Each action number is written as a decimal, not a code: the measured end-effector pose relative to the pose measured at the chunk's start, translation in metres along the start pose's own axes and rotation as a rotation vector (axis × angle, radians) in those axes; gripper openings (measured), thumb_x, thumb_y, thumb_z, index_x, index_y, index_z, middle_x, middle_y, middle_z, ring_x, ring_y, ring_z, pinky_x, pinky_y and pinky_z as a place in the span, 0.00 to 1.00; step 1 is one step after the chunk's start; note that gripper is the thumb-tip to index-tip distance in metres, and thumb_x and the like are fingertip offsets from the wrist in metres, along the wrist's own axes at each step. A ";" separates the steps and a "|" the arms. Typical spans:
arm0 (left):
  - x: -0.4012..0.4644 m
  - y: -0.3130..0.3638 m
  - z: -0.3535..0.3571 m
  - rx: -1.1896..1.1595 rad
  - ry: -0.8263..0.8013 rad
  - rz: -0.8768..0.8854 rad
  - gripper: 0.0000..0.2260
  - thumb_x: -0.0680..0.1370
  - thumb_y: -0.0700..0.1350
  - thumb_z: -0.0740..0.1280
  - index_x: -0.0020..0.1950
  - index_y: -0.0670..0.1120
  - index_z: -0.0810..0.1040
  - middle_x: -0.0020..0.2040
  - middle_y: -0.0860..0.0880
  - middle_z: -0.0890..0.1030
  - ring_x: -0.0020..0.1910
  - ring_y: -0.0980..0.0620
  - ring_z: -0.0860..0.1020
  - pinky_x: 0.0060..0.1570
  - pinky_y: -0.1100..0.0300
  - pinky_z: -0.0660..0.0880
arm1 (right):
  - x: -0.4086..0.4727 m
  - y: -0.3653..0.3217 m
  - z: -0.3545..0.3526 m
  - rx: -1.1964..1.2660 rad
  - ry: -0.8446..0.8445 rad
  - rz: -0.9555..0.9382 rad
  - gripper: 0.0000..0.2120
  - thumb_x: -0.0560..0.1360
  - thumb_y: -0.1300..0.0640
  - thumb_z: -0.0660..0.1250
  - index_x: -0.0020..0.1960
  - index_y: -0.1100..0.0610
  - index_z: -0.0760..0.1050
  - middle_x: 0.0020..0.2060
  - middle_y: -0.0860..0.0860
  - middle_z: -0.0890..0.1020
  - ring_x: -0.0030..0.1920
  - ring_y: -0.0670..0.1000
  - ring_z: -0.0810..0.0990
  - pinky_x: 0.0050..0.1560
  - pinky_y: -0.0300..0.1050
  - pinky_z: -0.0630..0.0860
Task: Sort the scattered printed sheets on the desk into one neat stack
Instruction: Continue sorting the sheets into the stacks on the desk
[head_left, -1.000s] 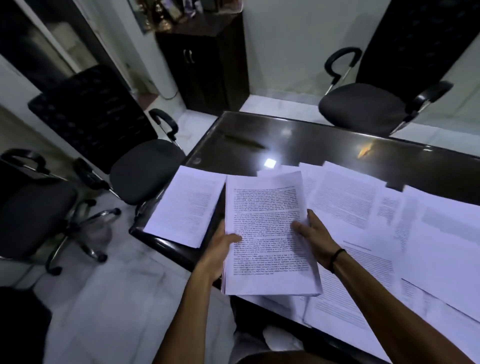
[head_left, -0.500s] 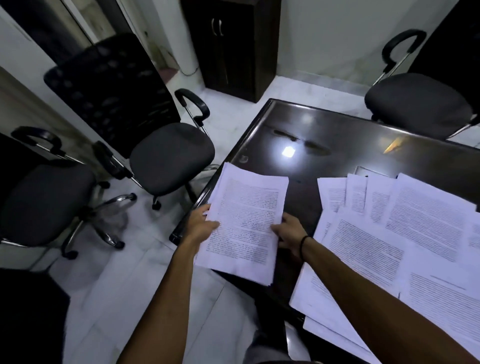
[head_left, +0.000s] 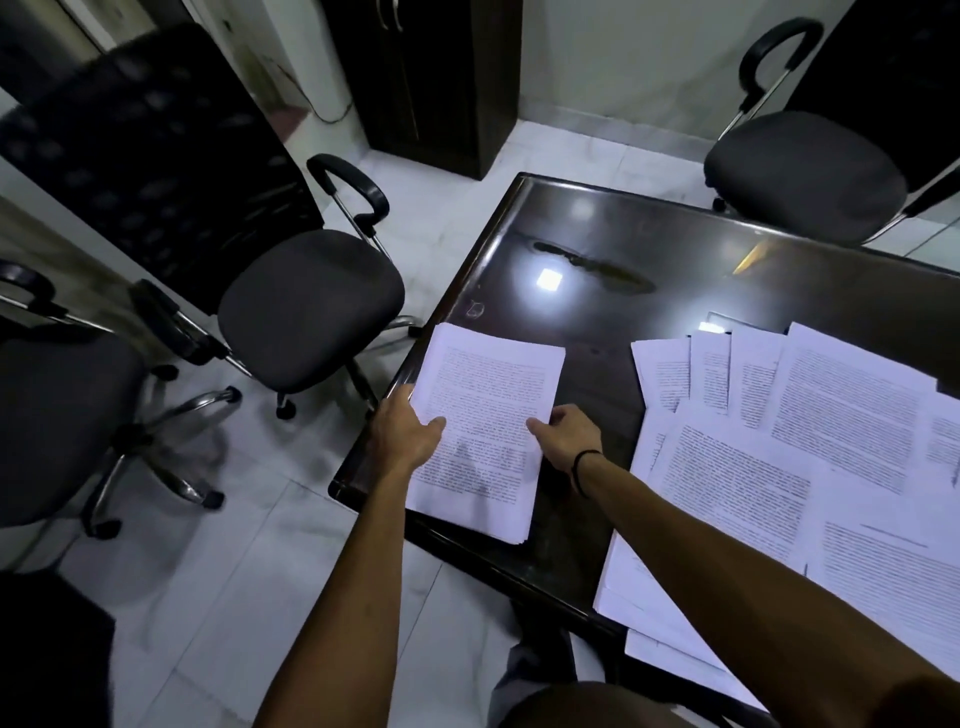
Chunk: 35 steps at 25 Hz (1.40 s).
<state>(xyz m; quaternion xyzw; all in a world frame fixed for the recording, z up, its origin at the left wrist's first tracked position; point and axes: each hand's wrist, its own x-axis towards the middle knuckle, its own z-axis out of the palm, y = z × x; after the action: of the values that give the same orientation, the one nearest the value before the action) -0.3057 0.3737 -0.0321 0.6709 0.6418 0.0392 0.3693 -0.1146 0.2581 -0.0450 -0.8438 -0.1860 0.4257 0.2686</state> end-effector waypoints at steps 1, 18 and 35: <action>-0.007 0.008 0.004 0.007 0.047 0.037 0.28 0.73 0.49 0.75 0.71 0.47 0.72 0.69 0.44 0.75 0.66 0.41 0.75 0.64 0.47 0.74 | -0.003 0.001 -0.003 -0.028 0.026 -0.037 0.18 0.77 0.48 0.69 0.61 0.57 0.73 0.55 0.53 0.81 0.47 0.51 0.78 0.49 0.43 0.76; -0.146 0.113 0.218 0.419 -0.557 0.585 0.26 0.78 0.51 0.69 0.76 0.52 0.71 0.73 0.48 0.69 0.68 0.45 0.72 0.66 0.52 0.73 | -0.068 0.227 -0.186 0.118 0.465 0.333 0.36 0.71 0.47 0.75 0.72 0.57 0.65 0.69 0.61 0.66 0.66 0.64 0.70 0.65 0.56 0.69; -0.128 0.130 0.186 -0.451 -0.421 0.072 0.11 0.77 0.45 0.74 0.58 0.48 0.82 0.57 0.45 0.85 0.50 0.46 0.85 0.51 0.51 0.82 | -0.078 0.228 -0.229 0.677 0.004 -0.060 0.09 0.76 0.59 0.72 0.55 0.58 0.79 0.48 0.57 0.86 0.47 0.58 0.84 0.46 0.50 0.80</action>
<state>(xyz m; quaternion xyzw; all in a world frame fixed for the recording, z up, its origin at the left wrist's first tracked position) -0.1213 0.1894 -0.0421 0.5875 0.5023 0.0539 0.6322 0.0486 -0.0313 -0.0236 -0.7018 -0.0586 0.4536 0.5462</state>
